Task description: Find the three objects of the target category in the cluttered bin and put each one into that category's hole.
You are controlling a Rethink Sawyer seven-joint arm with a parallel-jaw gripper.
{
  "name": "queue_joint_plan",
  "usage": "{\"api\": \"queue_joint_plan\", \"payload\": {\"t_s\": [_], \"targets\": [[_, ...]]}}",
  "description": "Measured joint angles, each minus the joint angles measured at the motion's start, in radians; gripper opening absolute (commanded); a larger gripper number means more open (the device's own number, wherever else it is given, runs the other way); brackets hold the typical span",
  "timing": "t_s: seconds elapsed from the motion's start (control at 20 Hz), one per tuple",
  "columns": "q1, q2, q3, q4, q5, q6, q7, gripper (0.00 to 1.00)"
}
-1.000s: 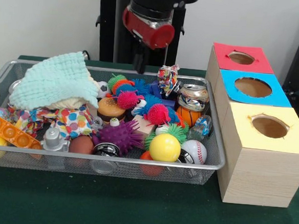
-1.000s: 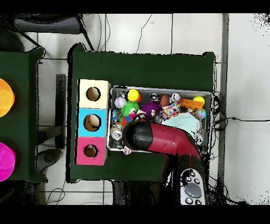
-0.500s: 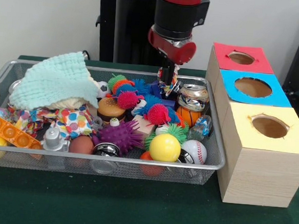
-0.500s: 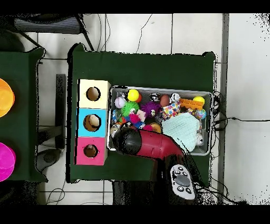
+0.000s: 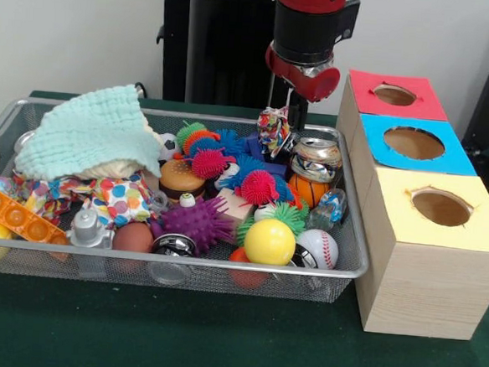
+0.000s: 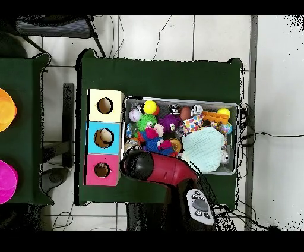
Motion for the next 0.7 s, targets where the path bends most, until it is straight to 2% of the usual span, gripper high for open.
{"api": "queue_joint_plan", "payload": {"t_s": [0.4, 0.7], "targets": [[-0.007, 0.017, 0.02, 0.023, 0.027, 0.001, 0.0, 0.0], [-0.054, 0.1, 0.069, 0.028, 0.028, -0.026, 0.0, 0.0]]}}
